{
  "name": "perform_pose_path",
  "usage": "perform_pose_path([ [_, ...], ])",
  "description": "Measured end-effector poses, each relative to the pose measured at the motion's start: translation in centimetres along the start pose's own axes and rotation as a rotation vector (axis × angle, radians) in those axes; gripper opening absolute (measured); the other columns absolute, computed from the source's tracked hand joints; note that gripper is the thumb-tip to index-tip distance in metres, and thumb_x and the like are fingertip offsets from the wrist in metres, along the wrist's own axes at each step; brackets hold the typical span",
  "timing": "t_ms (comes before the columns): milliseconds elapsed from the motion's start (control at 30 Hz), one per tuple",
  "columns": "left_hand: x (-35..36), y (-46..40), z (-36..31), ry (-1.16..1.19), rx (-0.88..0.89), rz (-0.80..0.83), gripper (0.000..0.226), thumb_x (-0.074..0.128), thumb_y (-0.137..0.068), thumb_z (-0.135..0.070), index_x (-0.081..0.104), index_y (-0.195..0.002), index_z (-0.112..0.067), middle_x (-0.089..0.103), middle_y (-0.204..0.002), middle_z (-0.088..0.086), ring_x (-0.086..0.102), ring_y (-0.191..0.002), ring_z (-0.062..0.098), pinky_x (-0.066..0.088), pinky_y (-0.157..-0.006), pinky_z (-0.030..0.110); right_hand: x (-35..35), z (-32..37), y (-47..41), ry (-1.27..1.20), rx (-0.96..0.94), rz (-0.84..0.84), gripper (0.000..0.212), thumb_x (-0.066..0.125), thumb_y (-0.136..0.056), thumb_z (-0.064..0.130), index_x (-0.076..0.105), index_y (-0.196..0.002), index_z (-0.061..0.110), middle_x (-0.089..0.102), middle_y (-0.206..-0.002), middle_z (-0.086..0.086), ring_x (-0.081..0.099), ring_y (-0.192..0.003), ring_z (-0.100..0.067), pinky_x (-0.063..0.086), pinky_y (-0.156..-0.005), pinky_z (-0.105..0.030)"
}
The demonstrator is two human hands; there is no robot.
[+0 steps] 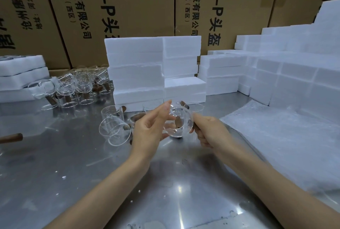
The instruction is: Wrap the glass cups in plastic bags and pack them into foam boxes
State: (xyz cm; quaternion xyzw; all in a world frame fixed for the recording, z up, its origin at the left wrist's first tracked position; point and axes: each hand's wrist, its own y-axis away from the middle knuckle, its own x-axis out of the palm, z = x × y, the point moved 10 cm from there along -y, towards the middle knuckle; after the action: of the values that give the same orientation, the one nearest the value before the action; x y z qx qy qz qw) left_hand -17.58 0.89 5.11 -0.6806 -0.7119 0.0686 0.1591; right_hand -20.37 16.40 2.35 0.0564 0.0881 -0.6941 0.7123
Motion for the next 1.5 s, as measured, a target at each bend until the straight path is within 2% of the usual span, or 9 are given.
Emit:
perform_pose_path([
  [233, 0.5, 0.2, -0.8, -0.033, 0.051, 0.033, 0.047, 0.064, -0.064, -0.057, 0.066, -0.110, -0.044, 0.072, -0.102, -0.012, 0.068, -0.091, 0.002, 0.053, -0.071, 0.018, -1.6, 2.8, 0.8, 0.135, -0.305, -0.205, 0.050, 0.047, -0.092, 0.033, 0.058, -0.045, 0.022, 0.045, -0.039, 0.010, 0.033, -0.041, -0.005, 0.026, -0.042, -0.013],
  [400, 1.5, 0.4, -0.6, -0.251, 0.051, 0.156, 0.082, 0.071, -0.065, -0.051, 0.039, -0.140, -0.042, 0.048, -0.139, -0.015, 0.045, -0.122, -0.012, 0.045, -0.085, 0.007, -2.9, 4.1, 1.5, 0.199, -0.426, -0.330, 0.047, 0.050, -0.093, 0.032, 0.060, -0.048, 0.022, 0.060, -0.050, 0.016, 0.042, -0.041, -0.001, 0.033, -0.047, -0.013],
  [500, 1.9, 0.6, 0.6, -0.188, -0.081, 0.204, 0.091, 0.068, -0.068, -0.070, 0.029, -0.145, -0.039, 0.036, -0.149, -0.015, 0.044, -0.131, 0.003, 0.044, -0.101, 0.024, -2.7, 4.6, 1.9, 0.223, -0.481, -0.351, 0.044, 0.050, -0.093, 0.037, 0.063, -0.055, 0.020, 0.062, -0.054, 0.017, 0.044, -0.042, -0.002, 0.033, -0.047, -0.014],
  [600, 2.0, 0.7, 2.3, -0.061, -0.259, 0.214, 0.086, 0.069, -0.062, -0.066, 0.043, -0.135, -0.031, 0.062, -0.126, -0.004, 0.069, -0.100, 0.015, 0.056, -0.082, 0.025, -2.0, 5.1, 2.3, 0.335, -0.552, -0.338, 0.042, 0.050, -0.095, 0.037, 0.060, -0.062, 0.012, 0.062, -0.057, 0.001, 0.051, -0.051, -0.014, 0.039, -0.054, -0.029],
  [700, 1.7, 0.8, 4.1, 0.034, -0.408, 0.199, 0.071, 0.068, -0.057, -0.062, 0.061, -0.115, -0.020, 0.073, -0.101, 0.001, 0.071, -0.070, 0.015, 0.055, -0.062, 0.023, -0.9, 6.6, 3.4, 0.579, -0.694, -0.322, 0.028, 0.050, -0.094, 0.035, 0.059, -0.073, 0.019, 0.064, -0.067, 0.004, 0.057, -0.064, -0.015, 0.043, -0.060, -0.034],
  [867, 1.0, 0.2, 4.5, -0.042, -0.327, 0.148, 0.056, 0.064, -0.065, -0.060, 0.064, -0.103, -0.018, 0.071, -0.081, -0.001, 0.068, -0.063, 0.012, 0.056, -0.068, 0.026, 1.2, 6.0, 2.2, 1.125, -0.587, -0.317, 0.035, 0.030, -0.099, 0.041, 0.053, -0.083, 0.020, 0.063, -0.087, 0.003, 0.059, -0.083, -0.022, 0.035, -0.061, -0.034],
  [1067, 1.6, 0.0, 2.5, -0.207, -0.088, 0.210, 0.064, 0.069, -0.071, -0.046, 0.053, -0.125, -0.016, 0.071, -0.103, -0.003, 0.069, -0.084, 0.007, 0.054, -0.072, 0.021, -0.4, 3.4, 0.2, 0.578, -0.357, -0.077, 0.052, 0.035, -0.098, 0.032, 0.049, -0.049, 0.020, 0.046, -0.044, 0.006, 0.043, -0.048, -0.010, 0.032, -0.055, -0.029],
  [1200, 2.1, 0.0, 1.2, -0.250, 0.027, 0.294, 0.049, 0.078, -0.071, -0.037, 0.055, -0.114, -0.030, 0.069, -0.083, -0.018, 0.064, -0.071, 0.004, 0.049, -0.069, 0.014, 0.8, 0.7, -0.2, 0.288, -0.077, 0.207, 0.050, 0.033, -0.094, 0.031, 0.044, -0.047, 0.021, 0.035, -0.042, 0.007, 0.027, -0.041, -0.011, 0.024, -0.041, -0.020],
  [1500, 1.9, -0.3, 1.0, -0.233, 0.056, 0.328, 0.044, 0.075, -0.070, -0.034, 0.061, -0.112, -0.037, 0.072, -0.102, -0.008, 0.064, -0.097, -0.001, 0.052, -0.081, 0.017, 4.0, -1.9, 2.4, -0.181, 0.346, 0.670, 0.045, 0.032, -0.090, 0.030, 0.048, -0.048, 0.022, 0.025, -0.036, 0.010, 0.017, -0.028, -0.003, 0.019, -0.031, -0.016],
])
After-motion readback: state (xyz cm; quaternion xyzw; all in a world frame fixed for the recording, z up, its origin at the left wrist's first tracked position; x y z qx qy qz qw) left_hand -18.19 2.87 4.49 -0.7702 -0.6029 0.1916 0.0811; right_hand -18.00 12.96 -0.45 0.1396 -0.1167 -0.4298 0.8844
